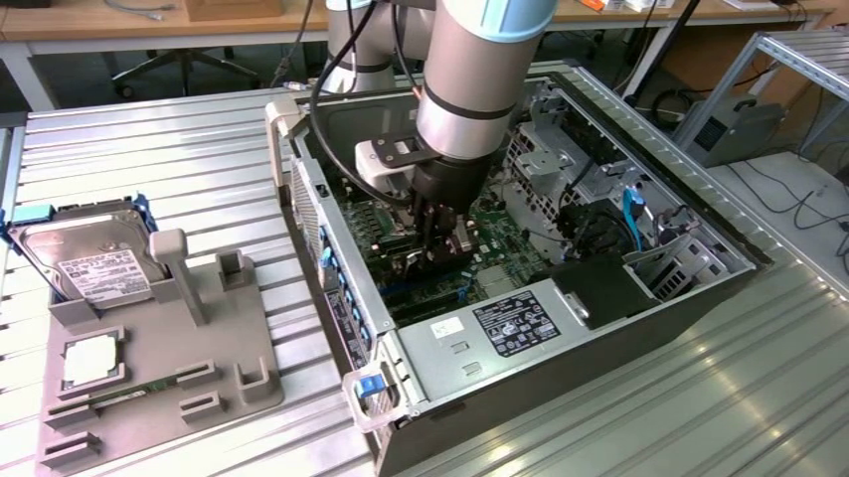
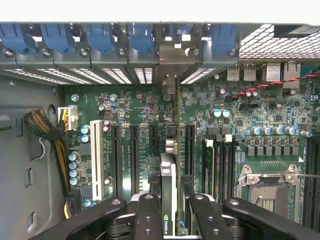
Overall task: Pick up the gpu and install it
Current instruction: 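Insert the gpu into the slot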
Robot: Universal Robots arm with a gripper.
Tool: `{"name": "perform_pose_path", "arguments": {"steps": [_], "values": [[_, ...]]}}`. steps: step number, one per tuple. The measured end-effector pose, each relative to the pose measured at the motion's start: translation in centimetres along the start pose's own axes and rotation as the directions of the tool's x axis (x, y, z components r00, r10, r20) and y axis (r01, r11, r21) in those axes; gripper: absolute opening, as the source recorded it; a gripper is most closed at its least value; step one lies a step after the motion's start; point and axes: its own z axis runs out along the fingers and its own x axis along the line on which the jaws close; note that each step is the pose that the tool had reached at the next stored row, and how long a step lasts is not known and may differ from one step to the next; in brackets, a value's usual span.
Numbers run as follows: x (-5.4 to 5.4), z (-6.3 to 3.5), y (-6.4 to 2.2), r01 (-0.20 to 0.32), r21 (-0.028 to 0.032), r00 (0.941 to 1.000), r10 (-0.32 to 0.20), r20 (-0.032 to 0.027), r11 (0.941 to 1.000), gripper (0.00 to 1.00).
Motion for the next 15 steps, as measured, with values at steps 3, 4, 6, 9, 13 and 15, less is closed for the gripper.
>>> {"name": "perform_pose_path", "arguments": {"steps": [3, 4, 6, 9, 13, 15], "values": [[0.01, 0.15, 0.0, 0.0, -0.0001, 1.0, 0.0, -0.0004, 1.0, 0.26], [0.01, 0.15, 0.01, 0.0, -0.0001, 1.0, 0.0, -0.0004, 1.0, 0.26], [0.01, 0.17, 0.01, 0.0, 0.0, 1.0, 0.0, -0.0002, 1.0, 0.26], [0.01, 0.22, 0.0, -0.011, 0.0004, 0.9999, 0.011, 0.0001, 0.9999, 0.26], [0.01, 0.22, 0.01, -0.016, 0.0006, 0.9999, 0.016, -0.0001, 0.9999, 0.26], [0.01, 0.22, 0.03, -0.016, 0.0005, 0.9999, 0.016, -0.0003, 0.9999, 0.26]]}}
